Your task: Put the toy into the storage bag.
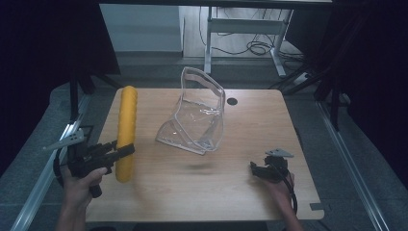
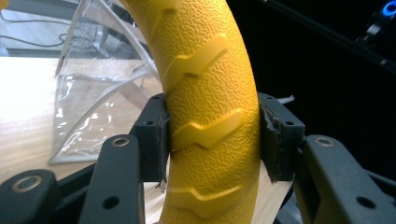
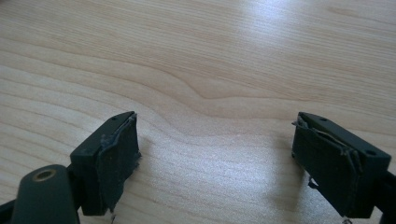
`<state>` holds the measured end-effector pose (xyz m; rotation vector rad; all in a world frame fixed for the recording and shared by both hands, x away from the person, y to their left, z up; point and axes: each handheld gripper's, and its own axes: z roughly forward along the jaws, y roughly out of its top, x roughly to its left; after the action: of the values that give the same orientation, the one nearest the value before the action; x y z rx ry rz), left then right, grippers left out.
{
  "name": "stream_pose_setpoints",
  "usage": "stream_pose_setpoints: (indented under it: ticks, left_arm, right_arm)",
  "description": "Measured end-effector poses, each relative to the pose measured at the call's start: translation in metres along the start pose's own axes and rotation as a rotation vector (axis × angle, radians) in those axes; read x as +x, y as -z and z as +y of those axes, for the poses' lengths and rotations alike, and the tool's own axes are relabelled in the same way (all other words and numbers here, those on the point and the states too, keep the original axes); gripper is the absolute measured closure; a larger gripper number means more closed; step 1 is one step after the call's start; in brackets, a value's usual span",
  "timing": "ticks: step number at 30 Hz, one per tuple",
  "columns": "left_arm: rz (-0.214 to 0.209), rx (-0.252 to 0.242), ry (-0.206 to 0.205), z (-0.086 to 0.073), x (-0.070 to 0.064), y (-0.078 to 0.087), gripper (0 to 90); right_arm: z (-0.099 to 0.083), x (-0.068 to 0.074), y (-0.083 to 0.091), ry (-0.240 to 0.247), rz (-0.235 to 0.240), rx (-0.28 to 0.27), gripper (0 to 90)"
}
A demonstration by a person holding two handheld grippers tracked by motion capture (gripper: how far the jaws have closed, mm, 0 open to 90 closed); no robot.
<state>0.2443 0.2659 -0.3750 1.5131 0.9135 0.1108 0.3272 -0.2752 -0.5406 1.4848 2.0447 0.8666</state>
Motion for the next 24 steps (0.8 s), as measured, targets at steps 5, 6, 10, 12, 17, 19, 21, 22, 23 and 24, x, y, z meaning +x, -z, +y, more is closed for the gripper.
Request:
stream_pose_setpoints:
  ticks: [5,6,10,12,17,19,21,22,23,24]
  left_arm:
    - [-0.021,-0.054,0.03,0.004,-0.002,-0.004,50.9]
    - [-0.022,-0.066,0.032,0.005,-0.002,-0.005,50.9]
    - [-0.026,-0.099,0.034,0.008,-0.006,-0.009,50.9]
    - [-0.031,-0.122,0.034,0.011,-0.008,-0.012,50.9]
    - [-0.035,-0.142,0.039,0.015,-0.012,-0.02,50.9]
    - [-0.037,-0.149,0.039,0.016,-0.013,-0.023,50.8]
    - [-0.038,-0.159,0.041,0.018,-0.014,-0.026,50.8]
    - [-0.039,-0.161,0.038,0.019,-0.014,-0.027,50.8]
    - [-0.039,-0.164,0.037,0.019,-0.015,-0.029,50.8]
    - [-0.038,-0.169,0.038,0.02,-0.016,-0.031,50.8]
  right_arm:
    - [0.0,0.0,0.0,-0.001,0.001,-0.001,14.5]
    - [0.0,0.0,0.0,-0.001,0.001,-0.001,14.5]
    - [0.0,0.0,0.0,0.0,0.0,-0.001,14.5]
    - [0.0,0.0,0.0,0.0,0.001,-0.001,14.5]
    - [0.0,0.0,0.0,0.002,-0.001,0.0,14.5]
    - [0.0,0.0,0.0,0.003,-0.001,0.001,14.5]
    - [0.0,0.0,0.0,0.005,-0.001,0.001,14.5]
    - [0.0,0.0,0.0,0.004,-0.001,0.001,14.5]
    - [0.0,0.0,0.0,0.004,0.0,0.001,14.5]
    - [0.0,0.0,0.0,0.003,0.0,0.001,14.5]
